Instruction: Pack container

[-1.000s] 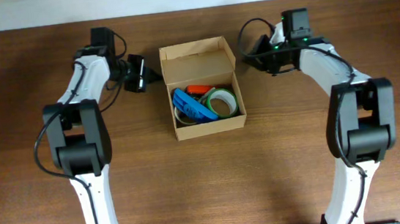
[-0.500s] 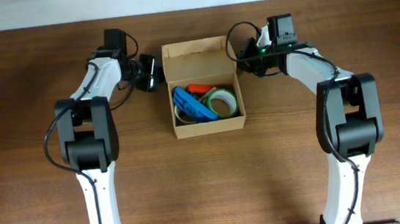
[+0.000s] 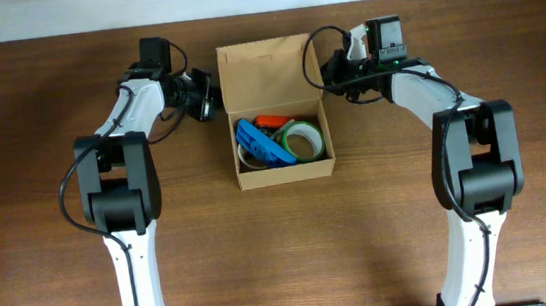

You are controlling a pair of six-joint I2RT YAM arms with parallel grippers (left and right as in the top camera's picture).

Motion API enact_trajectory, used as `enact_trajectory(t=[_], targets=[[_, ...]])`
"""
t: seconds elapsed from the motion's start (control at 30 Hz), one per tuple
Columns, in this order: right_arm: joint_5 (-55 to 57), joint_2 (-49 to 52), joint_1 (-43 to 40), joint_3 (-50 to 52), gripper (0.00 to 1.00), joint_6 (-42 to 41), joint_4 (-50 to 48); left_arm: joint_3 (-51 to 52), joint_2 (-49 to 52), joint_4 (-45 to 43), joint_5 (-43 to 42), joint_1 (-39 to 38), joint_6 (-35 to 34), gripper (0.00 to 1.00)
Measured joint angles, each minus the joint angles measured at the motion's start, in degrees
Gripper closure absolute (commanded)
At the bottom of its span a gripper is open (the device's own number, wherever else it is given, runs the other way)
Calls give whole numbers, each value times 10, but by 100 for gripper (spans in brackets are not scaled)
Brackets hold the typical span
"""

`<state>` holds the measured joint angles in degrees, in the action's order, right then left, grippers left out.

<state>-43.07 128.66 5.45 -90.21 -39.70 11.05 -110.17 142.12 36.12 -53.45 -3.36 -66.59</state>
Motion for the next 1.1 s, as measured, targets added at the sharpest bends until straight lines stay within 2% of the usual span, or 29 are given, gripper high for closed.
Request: enact_trajectory(t=[0.27, 0.53, 0.9, 1.1], targets=[[-10, -12, -1, 0, 97, 56, 14, -6, 0, 0, -41, 0, 43, 98], [-11, -60, -5, 0, 97, 121, 55, -76, 0, 17, -75, -1, 87, 98], [-11, -121, -6, 0, 96, 177, 103, -173, 0, 186, -78, -10, 197, 98], [-12, -166, -6, 0, 96, 219, 169, -208, 0, 268, -71, -16, 262, 98]])
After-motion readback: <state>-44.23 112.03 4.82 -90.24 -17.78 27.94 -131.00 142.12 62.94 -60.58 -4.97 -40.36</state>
